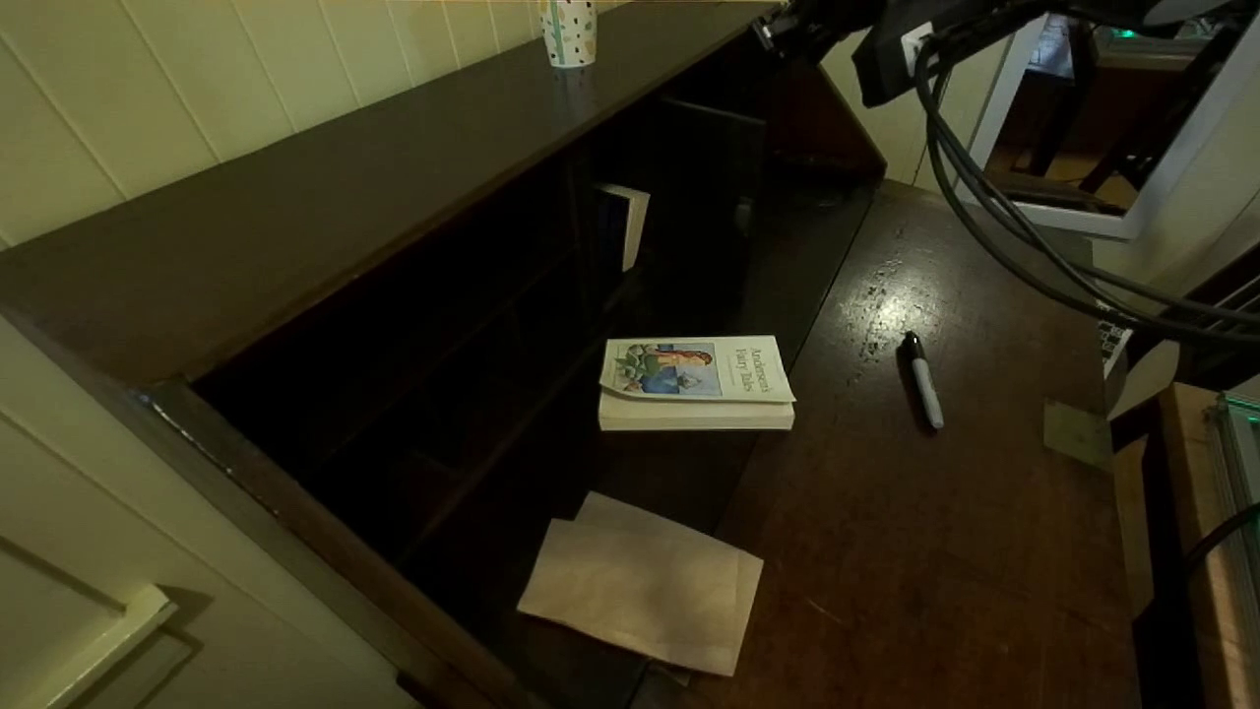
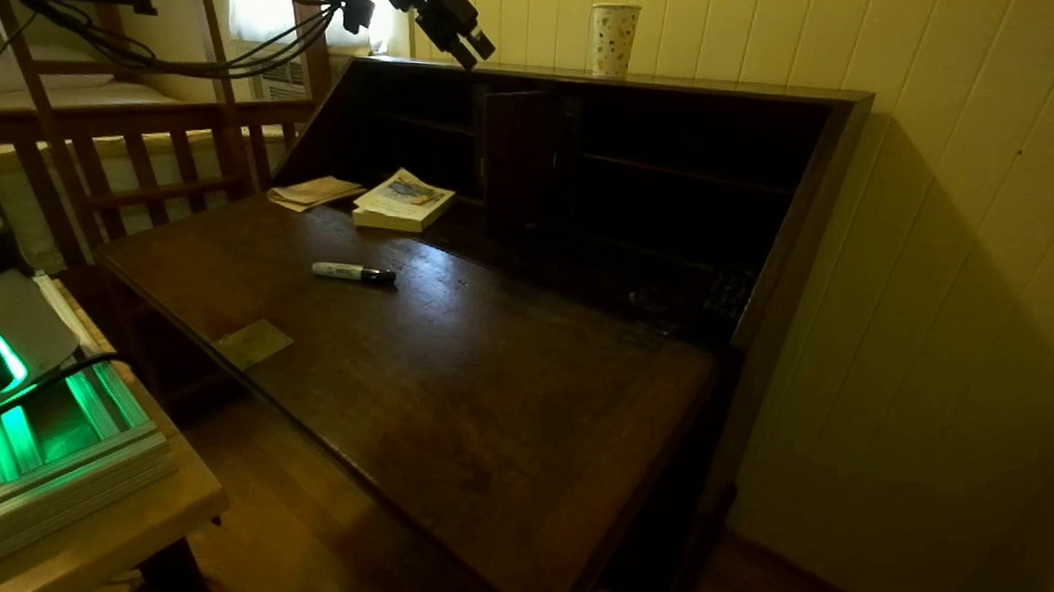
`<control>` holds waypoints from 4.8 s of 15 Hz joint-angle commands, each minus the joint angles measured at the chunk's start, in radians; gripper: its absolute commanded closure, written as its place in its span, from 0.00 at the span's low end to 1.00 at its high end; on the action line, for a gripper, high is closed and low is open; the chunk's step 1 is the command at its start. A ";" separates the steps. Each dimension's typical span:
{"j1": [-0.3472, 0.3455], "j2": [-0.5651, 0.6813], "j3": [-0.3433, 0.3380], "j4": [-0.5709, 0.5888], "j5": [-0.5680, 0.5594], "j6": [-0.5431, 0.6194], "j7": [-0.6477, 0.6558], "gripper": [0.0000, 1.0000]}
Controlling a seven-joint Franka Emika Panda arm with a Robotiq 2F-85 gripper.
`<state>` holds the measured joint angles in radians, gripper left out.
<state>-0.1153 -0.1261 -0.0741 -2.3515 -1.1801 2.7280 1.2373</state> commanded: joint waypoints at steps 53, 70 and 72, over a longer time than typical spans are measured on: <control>-0.030 0.167 -0.066 0.107 -0.135 0.041 0.010 0.00; -0.047 0.158 -0.102 0.100 -0.084 -0.191 -0.029 0.00; -0.050 0.158 -0.104 0.104 -0.090 -0.205 -0.022 0.00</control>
<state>-0.1587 0.0434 -0.1762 -2.2566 -1.2755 2.5525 1.2200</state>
